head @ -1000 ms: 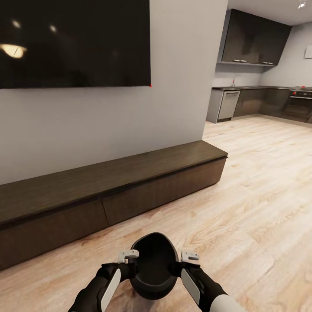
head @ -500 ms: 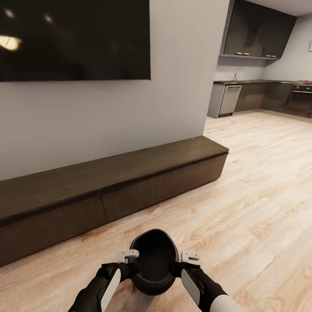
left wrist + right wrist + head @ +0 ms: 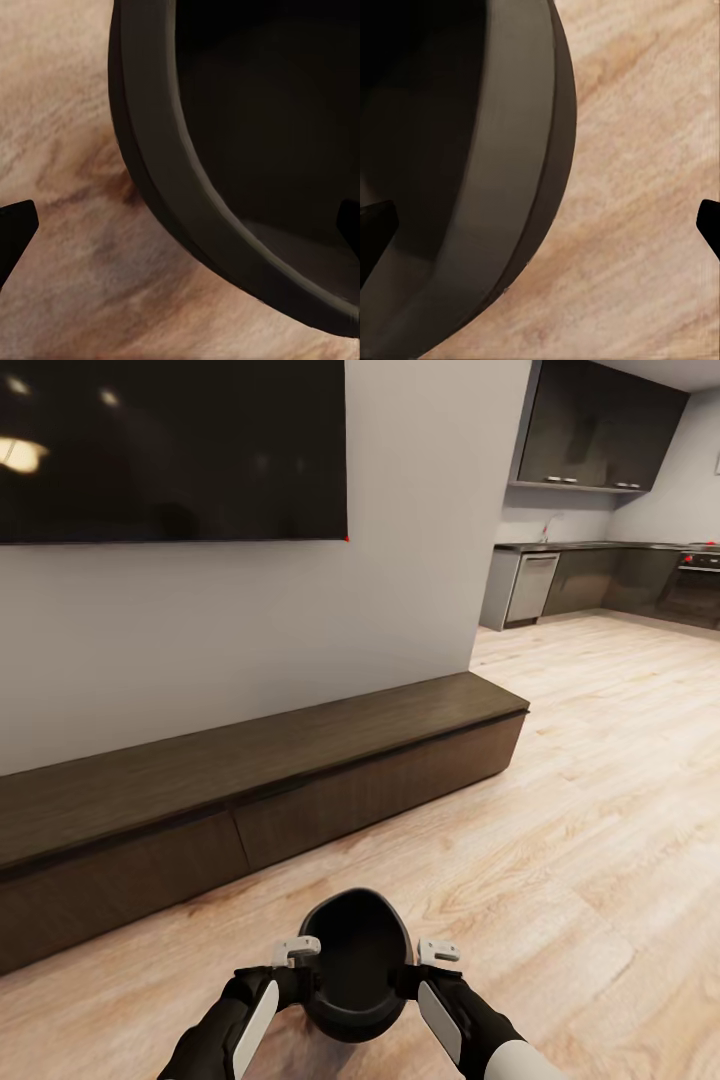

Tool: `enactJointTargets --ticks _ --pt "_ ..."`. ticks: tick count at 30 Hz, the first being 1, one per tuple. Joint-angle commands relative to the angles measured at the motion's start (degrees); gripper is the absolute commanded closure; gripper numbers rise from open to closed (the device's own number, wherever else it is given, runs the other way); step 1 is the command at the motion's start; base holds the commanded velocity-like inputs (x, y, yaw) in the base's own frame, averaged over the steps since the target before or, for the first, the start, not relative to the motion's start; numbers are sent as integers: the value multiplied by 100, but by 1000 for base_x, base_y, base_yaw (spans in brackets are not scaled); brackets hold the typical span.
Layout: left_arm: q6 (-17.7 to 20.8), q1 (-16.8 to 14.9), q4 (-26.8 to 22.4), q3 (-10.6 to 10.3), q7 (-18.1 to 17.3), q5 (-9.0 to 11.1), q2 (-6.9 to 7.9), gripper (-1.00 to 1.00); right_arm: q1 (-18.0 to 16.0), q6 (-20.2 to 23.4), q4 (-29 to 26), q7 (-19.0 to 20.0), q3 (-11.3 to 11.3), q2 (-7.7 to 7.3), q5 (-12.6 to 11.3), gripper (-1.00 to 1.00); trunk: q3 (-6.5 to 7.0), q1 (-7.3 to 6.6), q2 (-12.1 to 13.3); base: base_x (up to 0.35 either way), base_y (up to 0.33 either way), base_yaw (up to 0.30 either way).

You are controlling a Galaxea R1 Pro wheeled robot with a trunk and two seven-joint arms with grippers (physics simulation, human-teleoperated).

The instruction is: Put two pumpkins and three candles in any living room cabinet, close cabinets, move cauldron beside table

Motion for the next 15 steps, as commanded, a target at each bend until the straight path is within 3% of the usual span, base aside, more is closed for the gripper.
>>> enactJointTargets --ticks 1,15 --pt "24 -1 -9 -18 48 60 3 -100 -2 25 -9 -45 22 0 -31 -100 -5 0 -2 138 0 0" --pt "22 -1 -9 -18 48 59 3 -100 -2 0 -9 -43 30 0 -34 -100 -5 0 -2 26 0 0"
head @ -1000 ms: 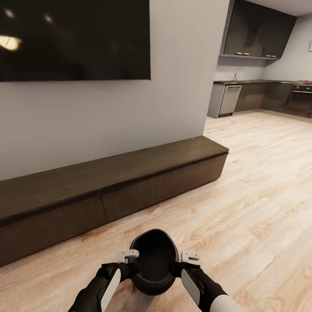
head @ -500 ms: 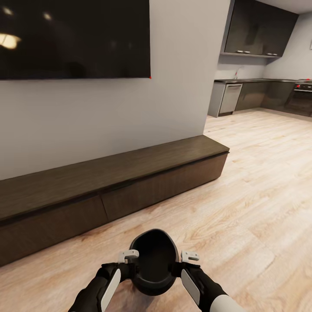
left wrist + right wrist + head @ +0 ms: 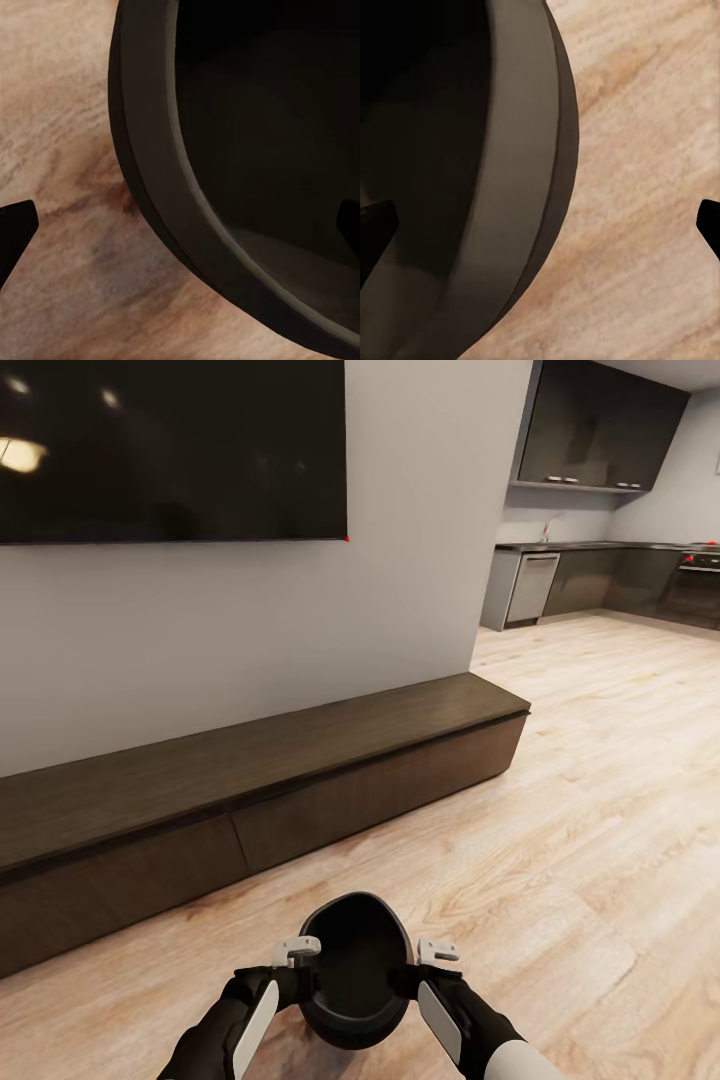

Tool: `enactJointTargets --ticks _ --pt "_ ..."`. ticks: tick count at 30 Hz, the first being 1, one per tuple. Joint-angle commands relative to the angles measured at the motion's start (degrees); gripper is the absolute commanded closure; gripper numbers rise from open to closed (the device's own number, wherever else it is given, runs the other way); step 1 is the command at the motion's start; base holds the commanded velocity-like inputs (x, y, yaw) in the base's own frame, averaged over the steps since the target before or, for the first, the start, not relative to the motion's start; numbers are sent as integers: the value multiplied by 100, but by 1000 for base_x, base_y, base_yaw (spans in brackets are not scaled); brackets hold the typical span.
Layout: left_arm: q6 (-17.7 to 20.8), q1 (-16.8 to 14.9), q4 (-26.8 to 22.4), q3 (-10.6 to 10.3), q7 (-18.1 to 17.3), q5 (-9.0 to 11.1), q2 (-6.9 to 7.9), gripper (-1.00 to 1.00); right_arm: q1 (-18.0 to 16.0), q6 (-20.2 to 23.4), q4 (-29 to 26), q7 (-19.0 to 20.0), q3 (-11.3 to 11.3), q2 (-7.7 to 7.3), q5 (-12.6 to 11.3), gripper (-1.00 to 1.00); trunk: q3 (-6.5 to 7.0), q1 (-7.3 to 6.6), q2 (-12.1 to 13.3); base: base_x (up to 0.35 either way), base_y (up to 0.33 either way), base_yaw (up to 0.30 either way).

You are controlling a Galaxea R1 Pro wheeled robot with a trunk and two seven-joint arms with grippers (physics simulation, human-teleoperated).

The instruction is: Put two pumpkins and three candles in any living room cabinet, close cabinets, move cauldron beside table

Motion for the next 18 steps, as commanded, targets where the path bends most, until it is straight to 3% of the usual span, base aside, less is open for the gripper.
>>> enactJointTargets --ticks 1,9,18 --pt "25 -1 -9 -18 48 60 3 -100 -2 25 -9 -42 23 0 -29 -100 -5 -1 -2 0 0 0" --pt "25 -1 -9 -18 48 56 3 -100 -2 25 -8 -38 28 0 -28 -100 -5 -1 -2 0 0 0" --pt "25 -2 -9 -18 48 62 3 -100 -2 25 -9 -9 49 0 -27 -100 -116 12 -9 0 0 0"
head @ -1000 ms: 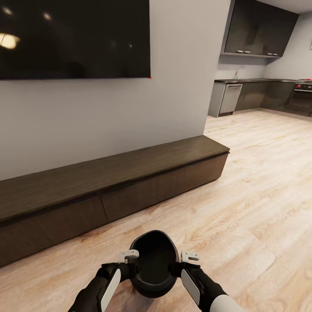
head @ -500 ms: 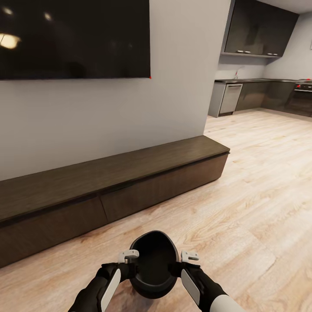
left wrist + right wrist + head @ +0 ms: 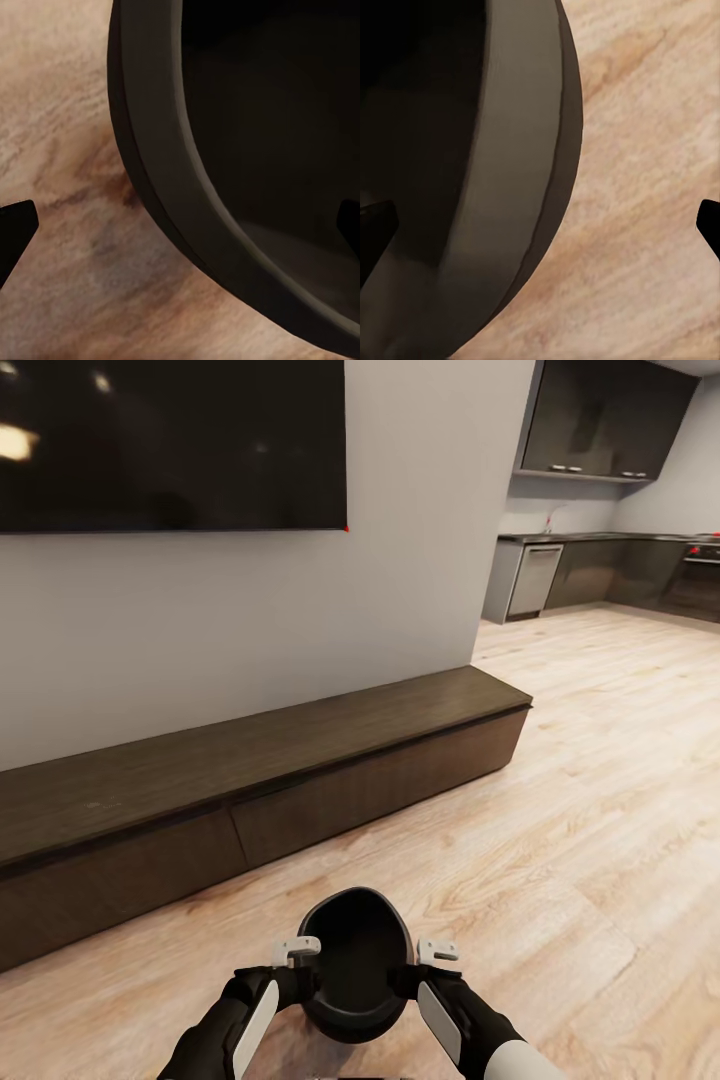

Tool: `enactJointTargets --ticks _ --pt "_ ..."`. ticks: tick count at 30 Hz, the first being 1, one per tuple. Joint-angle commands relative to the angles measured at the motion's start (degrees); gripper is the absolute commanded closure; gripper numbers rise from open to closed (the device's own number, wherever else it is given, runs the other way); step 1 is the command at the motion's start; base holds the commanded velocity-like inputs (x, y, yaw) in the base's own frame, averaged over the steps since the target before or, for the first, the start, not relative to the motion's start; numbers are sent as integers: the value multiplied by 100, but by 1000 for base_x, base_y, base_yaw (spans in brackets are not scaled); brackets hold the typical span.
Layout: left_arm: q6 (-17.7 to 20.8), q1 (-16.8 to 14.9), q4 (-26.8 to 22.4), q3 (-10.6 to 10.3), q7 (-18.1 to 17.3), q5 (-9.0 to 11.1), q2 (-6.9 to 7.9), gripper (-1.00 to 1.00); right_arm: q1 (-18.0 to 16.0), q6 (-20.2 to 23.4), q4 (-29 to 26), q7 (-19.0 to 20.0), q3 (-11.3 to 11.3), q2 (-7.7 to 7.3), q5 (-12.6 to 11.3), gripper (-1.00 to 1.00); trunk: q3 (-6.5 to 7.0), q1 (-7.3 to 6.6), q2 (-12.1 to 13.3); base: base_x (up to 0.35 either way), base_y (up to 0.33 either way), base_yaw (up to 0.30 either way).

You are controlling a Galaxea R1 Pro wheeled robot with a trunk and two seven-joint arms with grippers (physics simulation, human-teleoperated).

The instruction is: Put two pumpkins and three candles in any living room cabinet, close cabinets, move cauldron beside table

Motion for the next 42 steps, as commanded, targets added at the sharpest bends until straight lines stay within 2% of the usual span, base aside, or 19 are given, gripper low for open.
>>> enactJointTargets --ticks 1,3,18,22,39,42 --pt "25 -2 -9 -18 48 59 3 -100 -2 25 -9 -42 23 0 -31 -100 -28 1 -4 0 0 0" --pt "25 -1 -9 -18 48 59 3 -100 -2 25 -9 -40 24 0 -31 -100 -72 6 -6 0 0 0" --pt "25 -3 -9 -18 48 60 3 -100 -2 25 -9 -38 25 0 -26 -100 -72 6 -6 0 0 0" --pt "25 0 -9 -18 48 60 3 -100 -2 25 -9 -38 25 0 -27 -100 -161 17 -12 0 0 0" --pt "16 -3 3 -9 32 83 12 -100 -2 25 -9 -38 25 0 -25 -100 -161 17 -12 0 0 0" --pt "13 -4 139 -2 31 74 8 -100 -2 25 -10 -38 25 0 -26 -100 -161 17 -12 0 0 0"
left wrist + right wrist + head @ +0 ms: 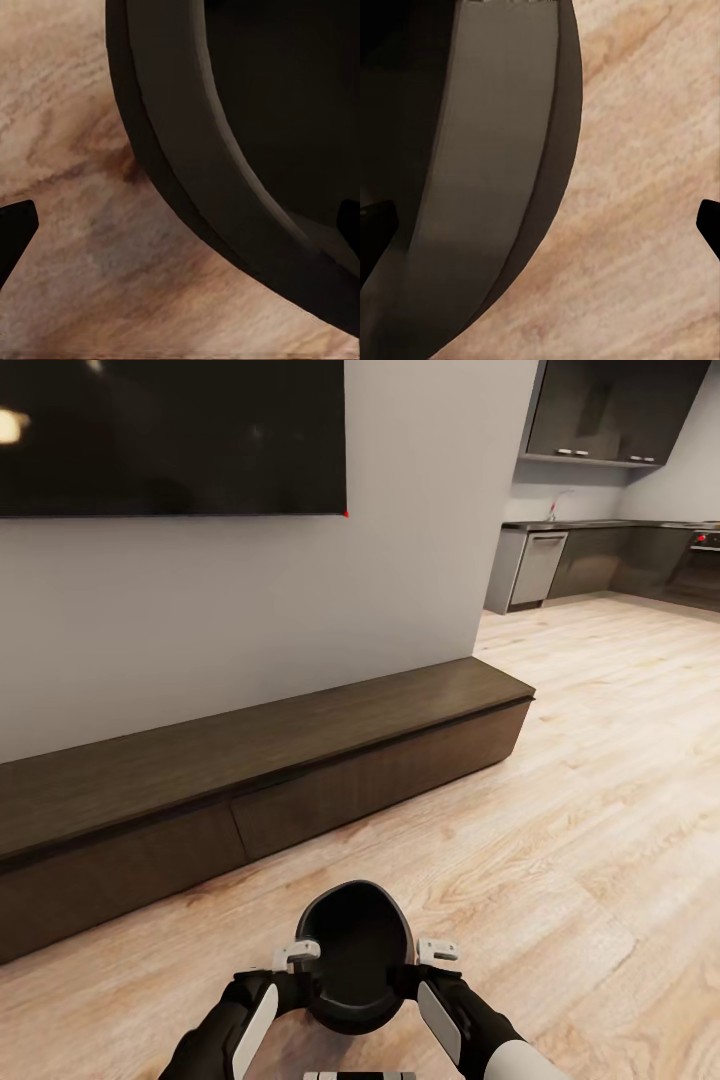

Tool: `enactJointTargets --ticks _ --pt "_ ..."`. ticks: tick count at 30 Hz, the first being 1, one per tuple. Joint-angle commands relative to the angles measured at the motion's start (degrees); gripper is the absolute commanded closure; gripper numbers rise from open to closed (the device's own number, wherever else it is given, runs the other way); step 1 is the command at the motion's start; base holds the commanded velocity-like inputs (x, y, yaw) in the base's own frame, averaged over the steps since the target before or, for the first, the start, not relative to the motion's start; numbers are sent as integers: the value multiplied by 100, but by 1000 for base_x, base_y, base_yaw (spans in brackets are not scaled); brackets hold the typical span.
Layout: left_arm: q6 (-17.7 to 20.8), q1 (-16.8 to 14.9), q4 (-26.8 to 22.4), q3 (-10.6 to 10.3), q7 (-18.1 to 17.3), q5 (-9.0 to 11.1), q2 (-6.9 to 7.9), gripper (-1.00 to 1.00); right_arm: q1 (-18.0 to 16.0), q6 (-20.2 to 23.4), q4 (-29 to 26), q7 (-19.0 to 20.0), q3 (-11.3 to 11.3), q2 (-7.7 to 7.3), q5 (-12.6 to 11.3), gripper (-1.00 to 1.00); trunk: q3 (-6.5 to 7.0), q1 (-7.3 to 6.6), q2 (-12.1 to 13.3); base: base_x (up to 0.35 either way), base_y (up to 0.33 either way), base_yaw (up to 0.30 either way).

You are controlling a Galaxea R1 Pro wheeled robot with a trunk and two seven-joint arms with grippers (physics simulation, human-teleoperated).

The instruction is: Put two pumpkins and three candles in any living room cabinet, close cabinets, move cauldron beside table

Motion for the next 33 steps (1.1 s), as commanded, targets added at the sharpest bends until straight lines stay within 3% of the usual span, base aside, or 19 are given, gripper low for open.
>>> enactJointTargets --ticks 1,9,33 --pt "-7 -1 58 -18 48 46 5 -100 -2 25 -11 -45 23 0 -29 -100 -5 -1 -2 0 0 0" --pt "-281 -1 120 -17 48 48 4 -100 -2 25 -10 -45 23 0 -27 -100 -72 7 -6 0 0 0" --pt "-296 0 122 -17 48 44 6 -100 -2 25 -17 -45 25 0 -27 -100 -116 12 -9 0 0 0"
